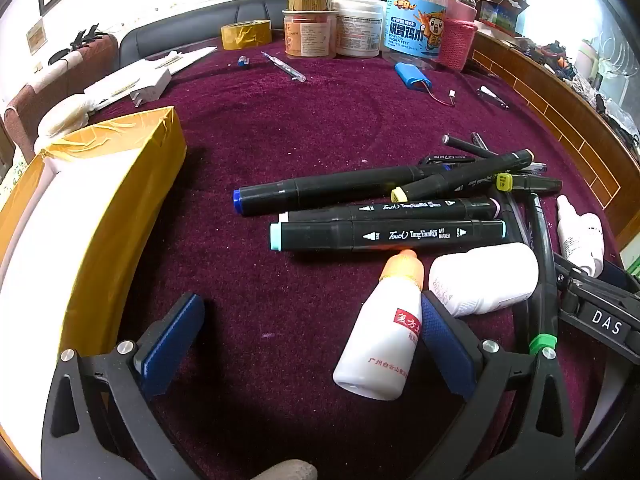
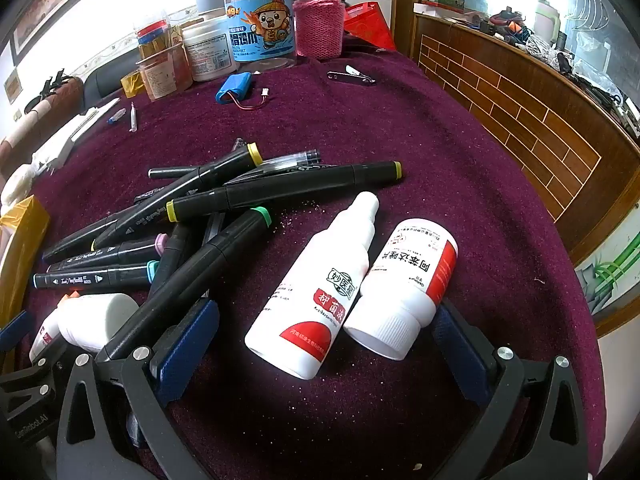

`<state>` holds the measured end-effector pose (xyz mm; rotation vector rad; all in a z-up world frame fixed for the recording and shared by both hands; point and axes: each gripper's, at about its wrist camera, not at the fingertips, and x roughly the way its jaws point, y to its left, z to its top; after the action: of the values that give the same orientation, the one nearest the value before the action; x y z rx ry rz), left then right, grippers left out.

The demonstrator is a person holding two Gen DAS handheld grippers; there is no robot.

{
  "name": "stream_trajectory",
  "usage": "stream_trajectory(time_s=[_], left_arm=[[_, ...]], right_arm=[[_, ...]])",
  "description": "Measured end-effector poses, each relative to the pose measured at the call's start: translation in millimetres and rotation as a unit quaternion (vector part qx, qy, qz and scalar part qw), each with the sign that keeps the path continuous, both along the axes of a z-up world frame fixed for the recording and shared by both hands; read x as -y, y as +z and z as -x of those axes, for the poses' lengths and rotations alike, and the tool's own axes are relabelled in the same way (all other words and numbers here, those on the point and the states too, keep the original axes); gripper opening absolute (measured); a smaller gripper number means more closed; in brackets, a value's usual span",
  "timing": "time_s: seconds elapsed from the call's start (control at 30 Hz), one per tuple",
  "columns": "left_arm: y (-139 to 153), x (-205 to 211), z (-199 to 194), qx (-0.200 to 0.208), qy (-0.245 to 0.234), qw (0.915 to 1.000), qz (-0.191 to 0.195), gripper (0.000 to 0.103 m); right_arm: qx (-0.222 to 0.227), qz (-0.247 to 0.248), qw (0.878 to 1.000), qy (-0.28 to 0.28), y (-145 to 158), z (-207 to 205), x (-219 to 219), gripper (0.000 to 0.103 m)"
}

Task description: Organize rigid objects

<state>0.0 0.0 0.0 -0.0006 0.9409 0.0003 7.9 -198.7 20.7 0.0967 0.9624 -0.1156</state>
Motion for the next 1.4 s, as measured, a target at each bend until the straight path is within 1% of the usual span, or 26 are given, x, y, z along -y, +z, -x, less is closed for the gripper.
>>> stream_trajectory(time_s=[1.4], left_arm=[[2.3,0.5,-3.1,0.0,0.005,1.0,-0.001,0.103]], right_arm=[[0.0,0.001,1.0,0.0,0.2,-0.3,-0.2,0.102]])
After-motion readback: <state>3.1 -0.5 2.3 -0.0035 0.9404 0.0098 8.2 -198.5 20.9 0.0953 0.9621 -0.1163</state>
